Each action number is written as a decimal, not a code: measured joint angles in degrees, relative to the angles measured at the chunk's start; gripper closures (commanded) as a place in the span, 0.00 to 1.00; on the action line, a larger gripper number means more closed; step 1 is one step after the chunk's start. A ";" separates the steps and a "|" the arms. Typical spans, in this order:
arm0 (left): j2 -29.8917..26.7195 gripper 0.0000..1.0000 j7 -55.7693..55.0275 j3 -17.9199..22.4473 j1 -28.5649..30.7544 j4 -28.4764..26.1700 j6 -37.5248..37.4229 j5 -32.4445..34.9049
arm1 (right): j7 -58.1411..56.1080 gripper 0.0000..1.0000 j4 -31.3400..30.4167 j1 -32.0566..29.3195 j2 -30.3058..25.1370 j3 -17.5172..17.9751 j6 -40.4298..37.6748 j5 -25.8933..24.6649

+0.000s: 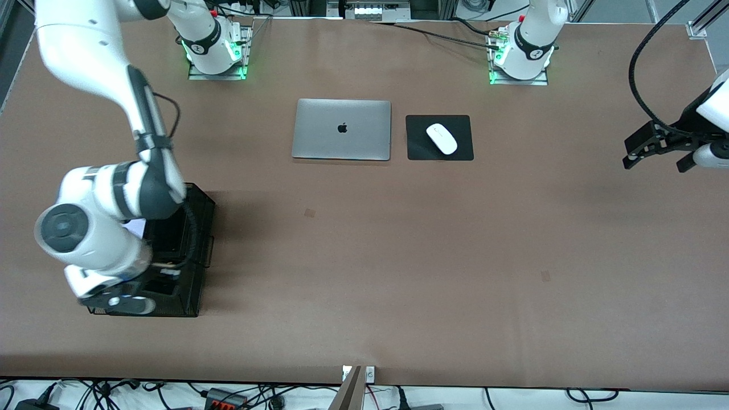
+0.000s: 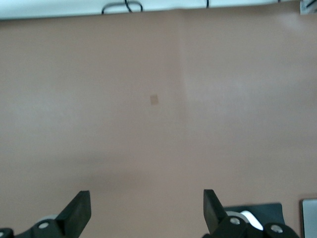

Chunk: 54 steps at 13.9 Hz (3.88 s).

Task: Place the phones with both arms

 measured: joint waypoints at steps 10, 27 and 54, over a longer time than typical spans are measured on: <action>0.01 0.00 0.00 -0.06 0.00 0.00 -1.63 0.00 | -6.01 0.73 -0.61 -5.77 7.22 0.14 6.12 -0.01; 0.03 0.00 0.05 -0.14 -0.05 0.01 -1.68 0.00 | -12.84 0.00 1.00 -5.72 -4.90 0.88 -3.35 1.97; 0.05 0.00 0.05 -0.05 0.03 0.02 -1.75 0.00 | -13.76 0.00 -27.41 -7.11 -42.67 1.18 -21.49 3.93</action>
